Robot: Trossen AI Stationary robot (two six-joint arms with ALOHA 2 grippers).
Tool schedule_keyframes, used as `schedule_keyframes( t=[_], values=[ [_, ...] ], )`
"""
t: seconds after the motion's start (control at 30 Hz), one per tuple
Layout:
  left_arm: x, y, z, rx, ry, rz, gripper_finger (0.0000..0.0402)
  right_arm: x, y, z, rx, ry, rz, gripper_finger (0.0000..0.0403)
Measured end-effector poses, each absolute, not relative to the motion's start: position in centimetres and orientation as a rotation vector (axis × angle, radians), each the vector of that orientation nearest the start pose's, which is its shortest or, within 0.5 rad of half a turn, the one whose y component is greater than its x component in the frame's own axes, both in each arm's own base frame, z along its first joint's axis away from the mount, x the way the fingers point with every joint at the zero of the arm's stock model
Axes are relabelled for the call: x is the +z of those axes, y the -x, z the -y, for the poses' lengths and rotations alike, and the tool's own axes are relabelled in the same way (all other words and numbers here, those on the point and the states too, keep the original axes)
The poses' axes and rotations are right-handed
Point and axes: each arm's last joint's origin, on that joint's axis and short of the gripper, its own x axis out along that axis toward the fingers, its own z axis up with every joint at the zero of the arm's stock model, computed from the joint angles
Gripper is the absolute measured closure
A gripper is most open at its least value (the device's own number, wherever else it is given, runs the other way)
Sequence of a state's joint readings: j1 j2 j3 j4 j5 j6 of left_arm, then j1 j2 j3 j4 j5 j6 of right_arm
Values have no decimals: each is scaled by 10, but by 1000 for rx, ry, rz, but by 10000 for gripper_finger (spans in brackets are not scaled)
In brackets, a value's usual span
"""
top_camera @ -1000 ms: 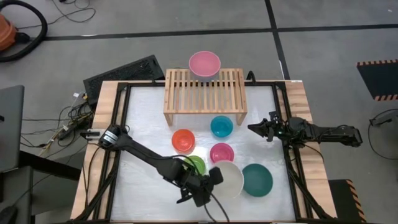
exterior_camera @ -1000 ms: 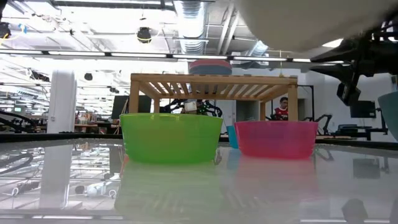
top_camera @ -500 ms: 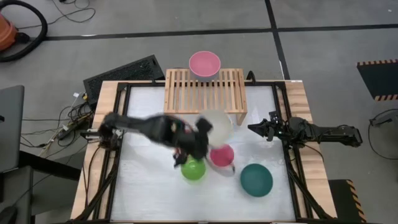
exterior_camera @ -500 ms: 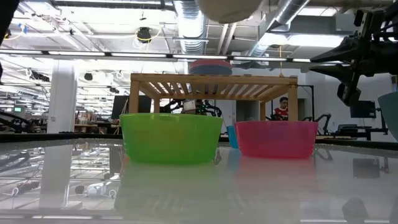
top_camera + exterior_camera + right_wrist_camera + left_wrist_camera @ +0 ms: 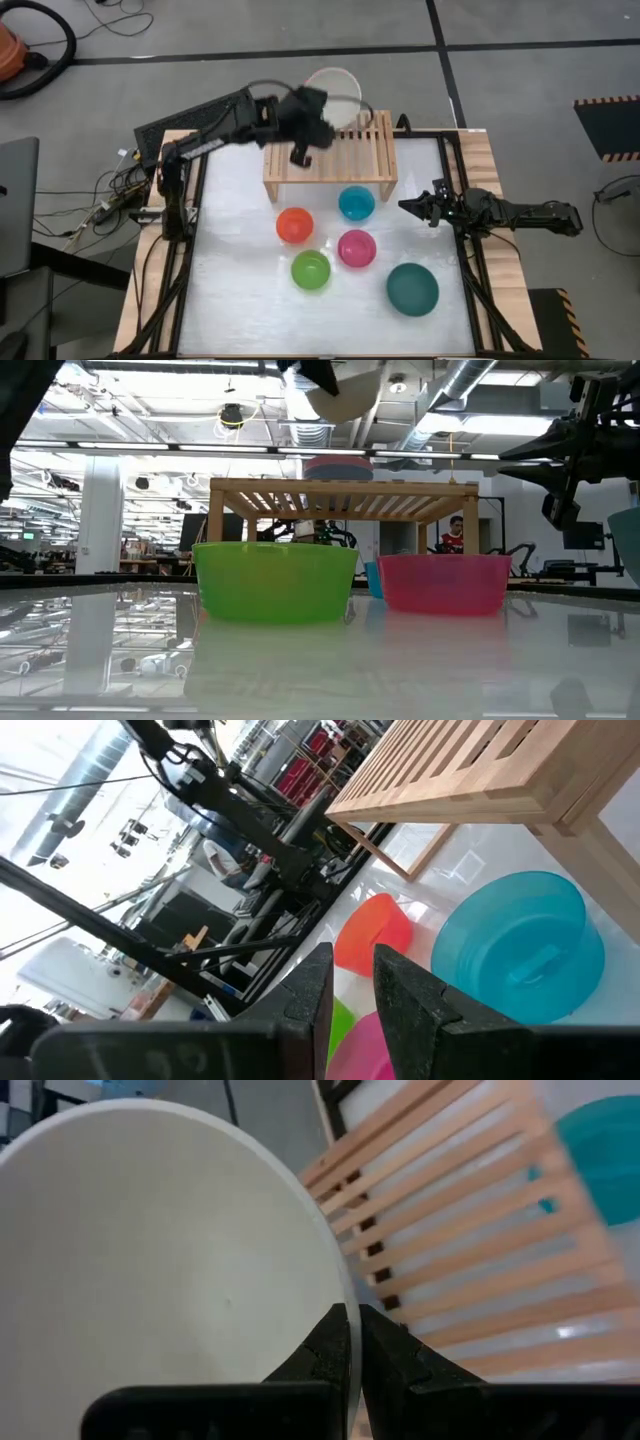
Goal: Place and stack bowls onto a shelf
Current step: Stack the white bowl on top of the pink bowl on the shelf
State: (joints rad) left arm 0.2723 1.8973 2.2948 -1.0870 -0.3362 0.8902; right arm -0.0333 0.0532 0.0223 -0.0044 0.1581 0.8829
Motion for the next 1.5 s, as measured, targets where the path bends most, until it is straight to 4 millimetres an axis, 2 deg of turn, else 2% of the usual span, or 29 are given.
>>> schedule_keyframes(
  t=[0.23, 0.4, 0.6, 0.8, 0.97, 1.2, 1.5],
  values=[
    [445, -348, -164, 208, -796, -856, 401, 167, -99, 8, -194, -877, 51, 300],
    [431, -343, -192, 137, -798, -900, 401, 167, -99, 8, -208, -876, 59, 300],
    [423, -339, -211, 88, -829, -921, 401, 168, -99, 11, -277, -869, 104, 300],
    [413, -337, -229, 56, -770, -914, 401, 168, -98, 11, -294, -857, 111, 300],
    [400, -343, -235, 13, -791, -944, 401, 168, -98, 11, -294, -856, 112, 300],
    [401, -344, -232, -26, -800, -911, 401, 168, -98, 11, -296, -854, 111, 300],
    [389, -352, -231, -74, -790, -943, 401, 168, -98, 11, -297, -848, 110, 300]
  ],
)
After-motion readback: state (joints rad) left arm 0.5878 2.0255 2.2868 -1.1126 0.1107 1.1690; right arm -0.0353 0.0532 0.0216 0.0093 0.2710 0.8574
